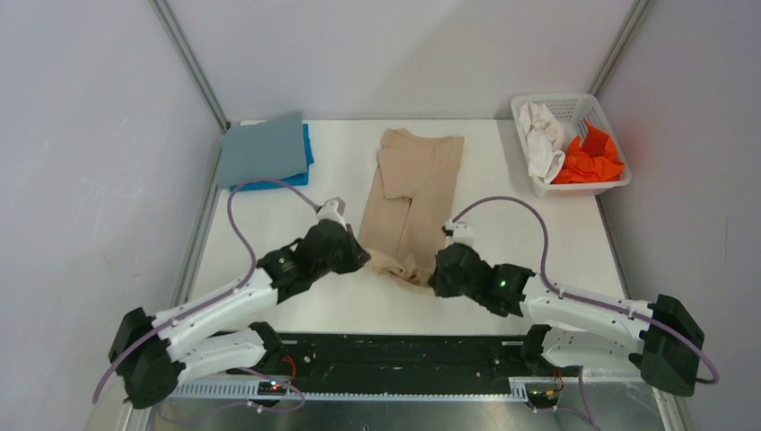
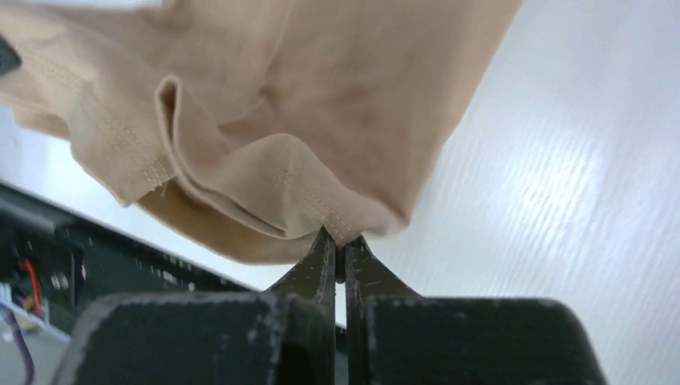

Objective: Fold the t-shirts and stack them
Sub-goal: Fold the folded rectangular tshirt in 1/3 of the way

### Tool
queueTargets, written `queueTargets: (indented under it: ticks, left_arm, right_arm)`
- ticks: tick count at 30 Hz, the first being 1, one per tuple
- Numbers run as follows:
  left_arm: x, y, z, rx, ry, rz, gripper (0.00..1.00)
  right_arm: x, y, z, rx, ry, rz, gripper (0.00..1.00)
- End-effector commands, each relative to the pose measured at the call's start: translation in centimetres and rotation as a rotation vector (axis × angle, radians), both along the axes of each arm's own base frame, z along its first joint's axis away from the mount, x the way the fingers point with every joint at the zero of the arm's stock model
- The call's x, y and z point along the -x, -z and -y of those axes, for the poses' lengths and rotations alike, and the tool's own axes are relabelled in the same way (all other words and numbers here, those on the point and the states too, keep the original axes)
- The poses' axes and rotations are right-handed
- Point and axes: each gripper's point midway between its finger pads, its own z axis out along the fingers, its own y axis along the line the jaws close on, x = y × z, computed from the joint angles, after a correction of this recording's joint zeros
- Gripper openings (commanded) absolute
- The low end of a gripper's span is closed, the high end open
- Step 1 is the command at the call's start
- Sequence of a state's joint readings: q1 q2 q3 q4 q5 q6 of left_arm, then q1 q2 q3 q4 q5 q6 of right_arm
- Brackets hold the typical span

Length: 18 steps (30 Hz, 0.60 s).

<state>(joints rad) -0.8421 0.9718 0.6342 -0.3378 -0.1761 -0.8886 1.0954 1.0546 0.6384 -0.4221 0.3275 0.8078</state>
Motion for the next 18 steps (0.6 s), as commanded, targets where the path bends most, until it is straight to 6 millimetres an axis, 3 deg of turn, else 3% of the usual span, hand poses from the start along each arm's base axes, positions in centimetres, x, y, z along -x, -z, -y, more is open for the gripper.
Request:
queueTargets:
  ticks: [1,4,7,8,9,13,18]
  left_arm:
    - [-5.4,-3.4,1.6,-0.003,0.000,0.104,0.00]
    - [-8.1,-4.1,2.7,-0.009,0.015,0.099,0.00]
    - [-10.8,-3.1,3.0,-0.037,0.010,0.065,0.00]
    - [-11.5,-3.8,3.5,-0.031,0.020,0.077,0.00]
    - [-12.3,-2.8,3.3,-0.052,0.018,0.060,0.00]
    - [-15.2,-2.4,3.5,-0.058,0.008,0.044,0.00]
    - [-18.6,-1.2,3.6,-0.057,0.009,0.013,0.00]
  right_arm:
    - [-4.8,-3.6,-0.3,-0.110,-0.005,0.075,0.00]
    - [-7.8,-4.5,0.7,-0.115,0.029,0.101,0.00]
    - [-10.8,-4.3,2.0,-0.117,0.072,0.095,0.00]
    - [-11.5,-4.3,1.8,-0.126,0.058,0.093,0.00]
    - [-12.3,-4.2,2.2,-0.125,0.060,0.094,0.00]
    - [-15.5,-4.5,1.9,-0.136,0.044,0.109,0.00]
    - [-19.0,-3.2,2.7,-0.124,0.073,0.085,0.00]
